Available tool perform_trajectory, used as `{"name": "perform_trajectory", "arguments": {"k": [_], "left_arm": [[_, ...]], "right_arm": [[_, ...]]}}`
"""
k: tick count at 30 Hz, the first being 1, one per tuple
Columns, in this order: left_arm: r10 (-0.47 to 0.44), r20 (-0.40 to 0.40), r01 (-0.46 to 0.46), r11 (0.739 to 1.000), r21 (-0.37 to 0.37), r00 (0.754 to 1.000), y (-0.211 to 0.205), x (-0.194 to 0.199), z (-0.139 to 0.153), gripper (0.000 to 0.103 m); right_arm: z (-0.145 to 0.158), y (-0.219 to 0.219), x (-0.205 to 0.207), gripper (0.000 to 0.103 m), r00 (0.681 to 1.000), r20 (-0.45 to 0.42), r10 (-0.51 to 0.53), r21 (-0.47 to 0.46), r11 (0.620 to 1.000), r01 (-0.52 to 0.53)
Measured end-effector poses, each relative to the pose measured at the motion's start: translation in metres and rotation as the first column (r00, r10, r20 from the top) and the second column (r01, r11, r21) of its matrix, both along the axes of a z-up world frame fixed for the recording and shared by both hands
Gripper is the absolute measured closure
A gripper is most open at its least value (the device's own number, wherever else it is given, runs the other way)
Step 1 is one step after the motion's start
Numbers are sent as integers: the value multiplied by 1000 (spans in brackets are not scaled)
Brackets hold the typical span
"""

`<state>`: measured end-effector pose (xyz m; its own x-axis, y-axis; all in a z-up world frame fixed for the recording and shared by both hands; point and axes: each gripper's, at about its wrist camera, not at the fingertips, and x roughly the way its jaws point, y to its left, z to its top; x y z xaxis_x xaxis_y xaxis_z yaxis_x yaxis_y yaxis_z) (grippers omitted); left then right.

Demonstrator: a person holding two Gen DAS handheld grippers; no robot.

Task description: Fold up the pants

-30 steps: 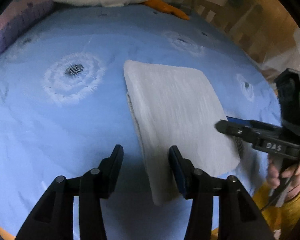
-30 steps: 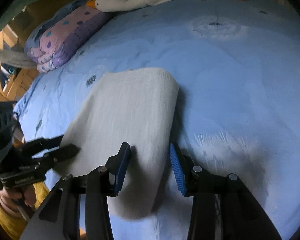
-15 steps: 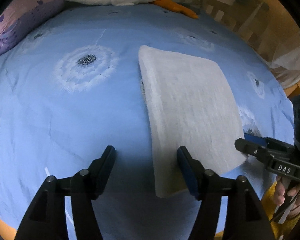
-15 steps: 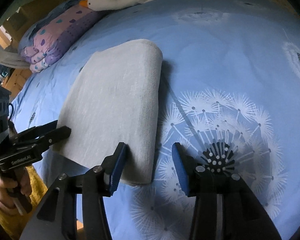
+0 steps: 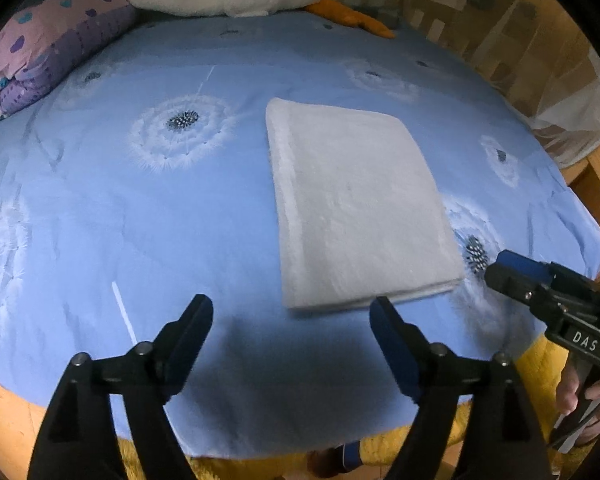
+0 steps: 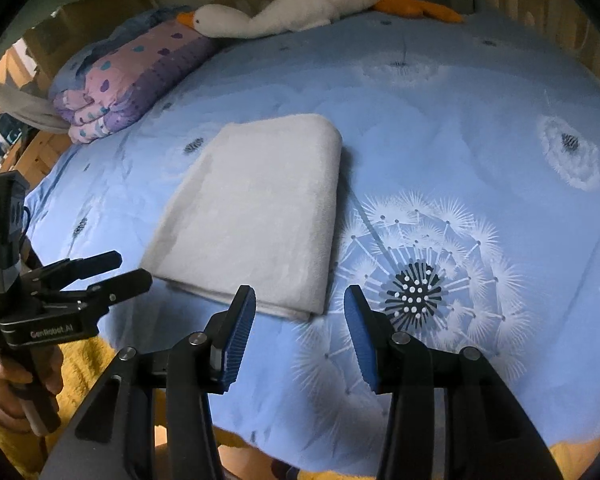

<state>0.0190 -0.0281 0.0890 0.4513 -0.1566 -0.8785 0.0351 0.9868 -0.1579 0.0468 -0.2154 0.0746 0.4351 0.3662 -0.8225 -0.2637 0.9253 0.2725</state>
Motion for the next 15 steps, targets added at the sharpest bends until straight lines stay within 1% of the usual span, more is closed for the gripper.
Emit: {"name": "perform_trajectory", "arguments": {"k": [1, 3, 5, 9, 11, 15], "left_arm": [[2, 6, -2, 1000, 0, 1000, -1, -3, 2, 15], [7, 17, -7, 1000, -5, 1000, -3, -9, 8, 12], [18, 23, -17, 1000, -11, 1000, -5, -15, 12, 9], [54, 37, -53, 999, -9, 998, -6, -22, 15, 5], [64, 50, -63, 998, -5, 997, -6, -27, 17, 4], [66, 48, -66, 998, 8, 997, -7, -32, 19, 4]], "right_arm": [[2, 0, -4, 55, 1000, 5, 1, 0, 1000, -1], [7, 0, -12, 50, 1000, 18, 3, 1, 1000, -3], [10, 1, -18, 39, 1000, 31, 1, -1, 1000, -1], [15, 3, -29, 27, 998, 57, -3, -15, 1000, 4], [16, 4, -32, 19, 998, 67, -9, -20, 1000, 11], [16, 5, -39, 17, 997, 80, -17, -17, 1000, 18]]}}
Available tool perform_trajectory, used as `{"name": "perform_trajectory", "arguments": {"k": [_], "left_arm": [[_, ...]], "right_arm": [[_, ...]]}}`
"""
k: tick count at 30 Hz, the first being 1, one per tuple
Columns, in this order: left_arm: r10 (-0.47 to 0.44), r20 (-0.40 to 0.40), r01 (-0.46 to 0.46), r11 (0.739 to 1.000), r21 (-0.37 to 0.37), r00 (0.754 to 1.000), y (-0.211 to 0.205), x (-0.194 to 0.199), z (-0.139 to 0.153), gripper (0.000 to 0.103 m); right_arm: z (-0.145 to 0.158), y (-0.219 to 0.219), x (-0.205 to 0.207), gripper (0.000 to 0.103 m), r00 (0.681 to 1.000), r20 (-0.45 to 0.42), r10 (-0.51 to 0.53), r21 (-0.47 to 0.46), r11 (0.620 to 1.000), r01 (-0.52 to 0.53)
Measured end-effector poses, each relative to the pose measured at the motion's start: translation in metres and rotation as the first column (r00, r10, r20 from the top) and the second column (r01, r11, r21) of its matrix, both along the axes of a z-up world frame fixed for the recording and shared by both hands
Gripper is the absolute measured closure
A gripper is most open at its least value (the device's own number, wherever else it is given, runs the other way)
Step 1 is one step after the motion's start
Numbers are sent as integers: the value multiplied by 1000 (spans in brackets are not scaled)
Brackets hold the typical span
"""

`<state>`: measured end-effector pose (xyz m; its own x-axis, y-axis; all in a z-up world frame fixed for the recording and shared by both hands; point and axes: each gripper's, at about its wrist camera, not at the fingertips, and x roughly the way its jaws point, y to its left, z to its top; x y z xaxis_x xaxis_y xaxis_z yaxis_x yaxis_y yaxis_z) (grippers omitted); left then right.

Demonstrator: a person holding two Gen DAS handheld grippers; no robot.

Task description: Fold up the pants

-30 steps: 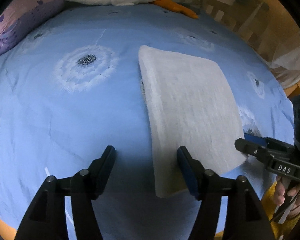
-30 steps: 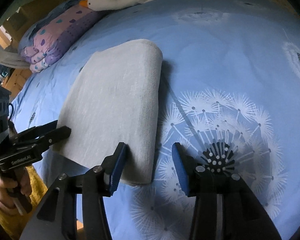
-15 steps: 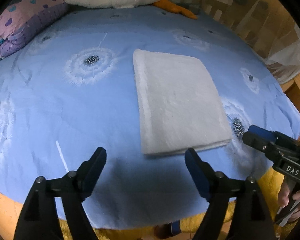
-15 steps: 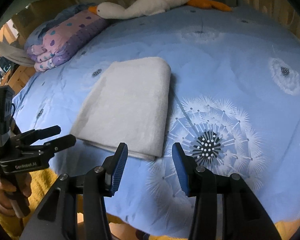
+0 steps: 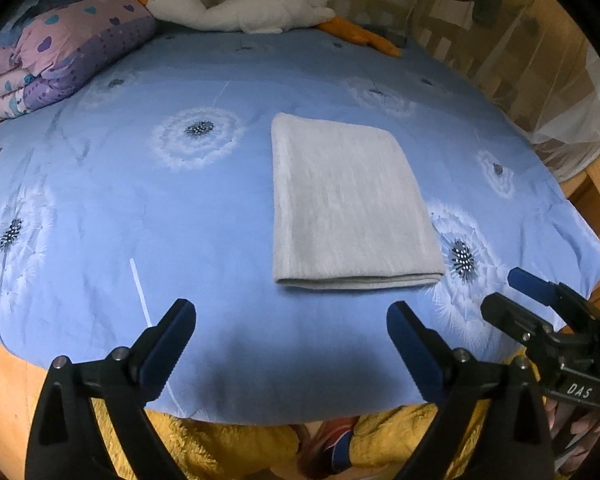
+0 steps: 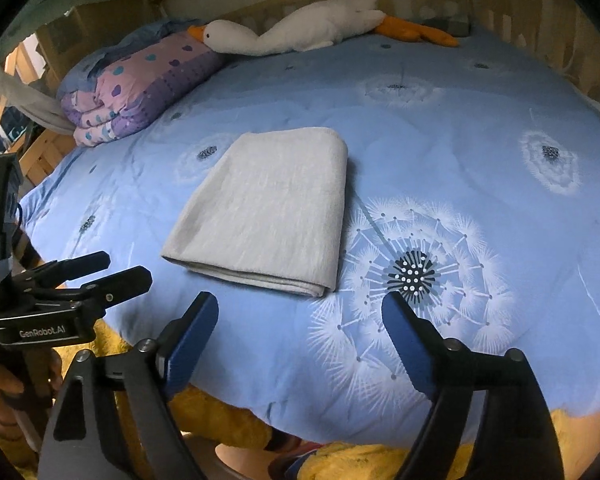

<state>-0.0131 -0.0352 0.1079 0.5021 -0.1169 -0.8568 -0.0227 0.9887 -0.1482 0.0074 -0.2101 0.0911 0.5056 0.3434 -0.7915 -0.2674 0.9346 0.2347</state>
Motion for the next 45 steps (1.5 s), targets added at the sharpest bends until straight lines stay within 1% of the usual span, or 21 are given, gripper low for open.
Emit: {"name": "perform_trajectory", "arguments": {"k": [4, 8, 13, 20, 26, 28, 33, 38, 41, 43, 45], "left_arm": [[8, -4, -8, 1000, 14, 1000, -2, -4, 0, 4], [10, -13, -9, 1000, 28, 1000, -3, -5, -3, 4], [24, -13, -23, 999, 39, 1000, -5, -7, -5, 0], [28, -22, -27, 998, 63, 999, -6, -8, -11, 0], [13, -38, -9, 996, 91, 999, -13, -6, -23, 0], [11, -43, -6, 995, 104, 999, -15, -4, -29, 0], [14, -49, -9, 994, 105, 999, -20, 4, -44, 0], [18, -31, -13, 991, 131, 999, -23, 14, -55, 0], [26, -52, -19, 990, 138, 998, -22, 20, -65, 0], [25, -67, -15, 989, 148, 997, -23, 22, -71, 0], [15, -58, -4, 985, 173, 998, -27, 21, -74, 0]], "right_arm": [[-2, 2, -2, 13, 1000, -7, 4, 2, 1000, -4], [-5, 5, -3, 2, 1000, -13, 1, -15, 1000, -1], [-9, 7, -6, 1, 1000, -22, -3, -28, 1000, 2], [-11, 6, -8, 1, 1000, -19, -13, -31, 999, 13], [-18, 4, -7, 1, 999, -3, -52, -71, 996, 52], [-24, 2, -6, 1, 997, -4, -72, -88, 994, 71], [-46, -5, 4, 1, 992, -35, -121, -109, 987, 116], [-64, -9, 14, 1, 986, -49, -157, -122, 981, 150], [-75, -7, 19, 1, 985, -61, -161, -137, 979, 151], [-79, -4, 18, 1, 988, -44, -150, -163, 976, 141], [-81, -2, 16, 0, 990, -27, -139, -180, 975, 132]]}}
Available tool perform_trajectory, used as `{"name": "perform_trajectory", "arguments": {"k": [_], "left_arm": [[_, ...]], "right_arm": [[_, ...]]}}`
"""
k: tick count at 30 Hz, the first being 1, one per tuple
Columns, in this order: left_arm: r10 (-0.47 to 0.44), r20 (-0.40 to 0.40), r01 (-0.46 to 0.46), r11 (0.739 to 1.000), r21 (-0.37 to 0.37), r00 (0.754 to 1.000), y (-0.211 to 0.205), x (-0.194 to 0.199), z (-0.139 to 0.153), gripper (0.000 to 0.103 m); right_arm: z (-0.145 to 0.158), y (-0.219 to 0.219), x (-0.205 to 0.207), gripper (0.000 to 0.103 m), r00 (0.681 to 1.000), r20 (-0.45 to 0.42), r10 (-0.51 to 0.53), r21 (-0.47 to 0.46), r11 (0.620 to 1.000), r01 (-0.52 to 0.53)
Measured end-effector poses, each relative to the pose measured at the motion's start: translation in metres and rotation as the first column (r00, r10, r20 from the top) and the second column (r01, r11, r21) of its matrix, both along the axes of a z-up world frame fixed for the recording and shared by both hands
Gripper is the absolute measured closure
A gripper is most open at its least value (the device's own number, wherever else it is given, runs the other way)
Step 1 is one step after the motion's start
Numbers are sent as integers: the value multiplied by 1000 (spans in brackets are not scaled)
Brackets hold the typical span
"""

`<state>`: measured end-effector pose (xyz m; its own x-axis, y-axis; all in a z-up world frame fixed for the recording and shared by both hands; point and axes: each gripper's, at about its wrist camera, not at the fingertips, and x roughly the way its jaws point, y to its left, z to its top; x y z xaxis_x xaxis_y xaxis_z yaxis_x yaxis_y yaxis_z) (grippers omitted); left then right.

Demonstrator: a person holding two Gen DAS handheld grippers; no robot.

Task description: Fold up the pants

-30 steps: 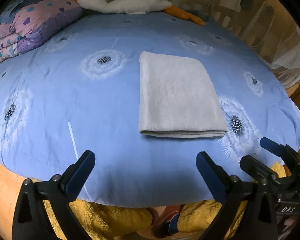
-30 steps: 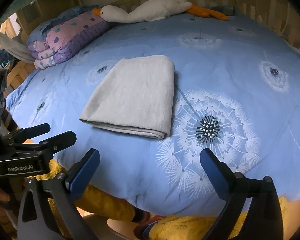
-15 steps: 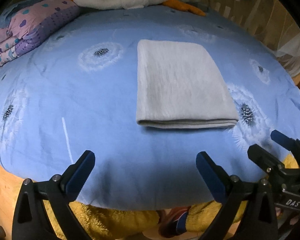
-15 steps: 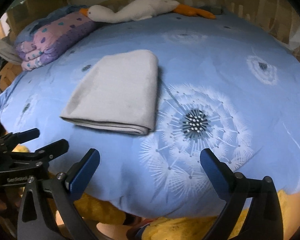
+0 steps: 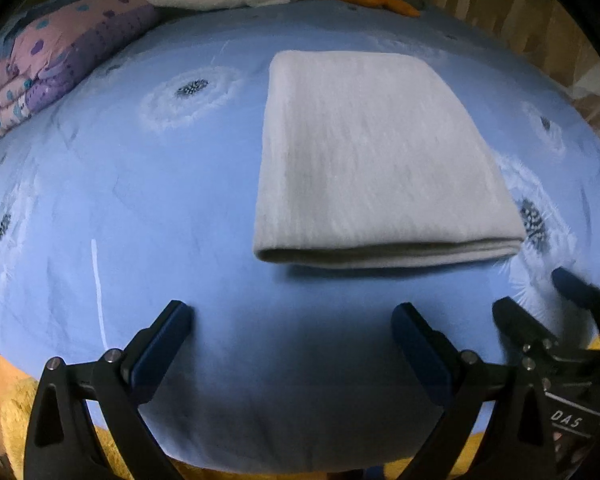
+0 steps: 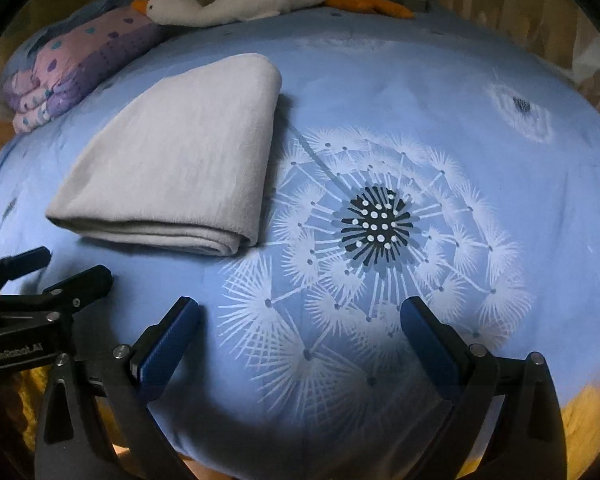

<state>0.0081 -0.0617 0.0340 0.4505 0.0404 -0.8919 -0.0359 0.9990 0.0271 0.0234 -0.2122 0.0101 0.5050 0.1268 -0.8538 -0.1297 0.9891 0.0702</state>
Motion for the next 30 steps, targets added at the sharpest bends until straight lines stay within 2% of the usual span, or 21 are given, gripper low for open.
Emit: {"name": "perform_trajectory", "arguments": {"k": [30], "left_arm": [[2, 7, -2, 1000, -8, 1000, 0, 0, -3, 0]], "right_arm": [[-2, -1, -1, 0, 1000, 11, -3, 6, 1000, 3]]}}
